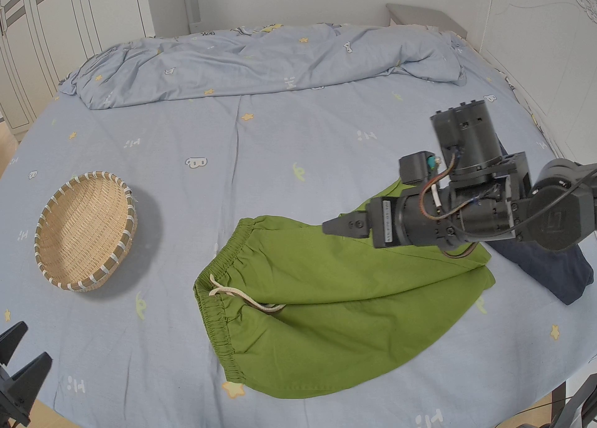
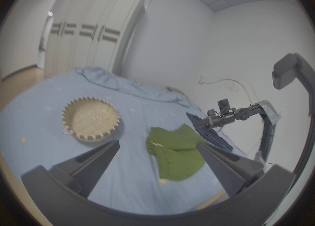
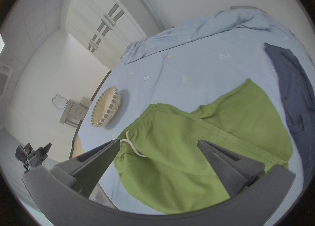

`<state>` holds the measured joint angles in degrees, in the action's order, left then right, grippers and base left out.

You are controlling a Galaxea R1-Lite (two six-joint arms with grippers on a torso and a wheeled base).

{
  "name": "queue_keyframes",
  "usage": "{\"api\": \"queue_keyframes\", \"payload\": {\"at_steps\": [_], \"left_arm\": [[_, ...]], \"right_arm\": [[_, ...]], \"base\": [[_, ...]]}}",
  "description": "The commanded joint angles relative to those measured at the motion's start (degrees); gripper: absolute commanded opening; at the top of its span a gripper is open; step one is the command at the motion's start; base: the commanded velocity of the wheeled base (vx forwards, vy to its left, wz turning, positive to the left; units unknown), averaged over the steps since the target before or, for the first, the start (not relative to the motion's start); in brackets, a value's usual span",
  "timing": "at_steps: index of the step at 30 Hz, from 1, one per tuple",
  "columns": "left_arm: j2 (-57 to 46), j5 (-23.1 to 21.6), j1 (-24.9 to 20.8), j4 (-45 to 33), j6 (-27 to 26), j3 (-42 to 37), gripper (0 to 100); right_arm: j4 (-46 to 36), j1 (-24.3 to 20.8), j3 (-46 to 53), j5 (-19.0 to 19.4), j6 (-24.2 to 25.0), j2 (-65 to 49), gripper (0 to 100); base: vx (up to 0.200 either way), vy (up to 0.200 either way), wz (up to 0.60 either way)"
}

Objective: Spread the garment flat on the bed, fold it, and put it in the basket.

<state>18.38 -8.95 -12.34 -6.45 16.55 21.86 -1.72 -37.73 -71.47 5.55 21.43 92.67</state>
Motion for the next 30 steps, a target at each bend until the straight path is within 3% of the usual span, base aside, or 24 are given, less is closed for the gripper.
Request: {"api": "queue_keyframes", "payload": {"at_steps": [1,5,9,15,18,24,30], "left_arm": [[35.23,-8.10,-14.29,1.35,9.81,7.94,100],[47.71,-8.10,-14.12,9.70,9.37,10.75,100],[54.65,-8.10,-14.12,10.40,6.91,11.45,100],[59.84,-9.68,-14.21,11.72,2.87,5.12,100],[64.50,-10.12,-13.94,15.94,-0.91,1.87,100],[73.02,-10.39,-10.78,25.17,-1.44,1.43,100],[78.56,-10.39,-10.87,33.34,-1.35,1.08,100]], "right_arm": [[0.14,12.59,10.21,1.92,5.55,-11.20,100],[0.22,14.79,13.55,6.14,8.10,-14.63,100],[0.14,17.25,15.93,9.66,8.10,-16.91,100],[0.22,19.54,19.09,10.19,7.75,-19.64,100],[0.14,20.42,19.53,10.27,6.52,-20.78,100],[0.05,20.50,20.67,10.19,4.94,-20.78,100],[0.05,20.68,20.85,10.10,4.85,-20.87,100]], "base": [[0.000,0.000,0.00],[0.000,0.000,0.00],[0.000,0.000,0.00],[0.000,0.000,0.00],[0.000,0.000,0.00],[0.000,0.000,0.00],[0.000,0.000,0.00]]}}
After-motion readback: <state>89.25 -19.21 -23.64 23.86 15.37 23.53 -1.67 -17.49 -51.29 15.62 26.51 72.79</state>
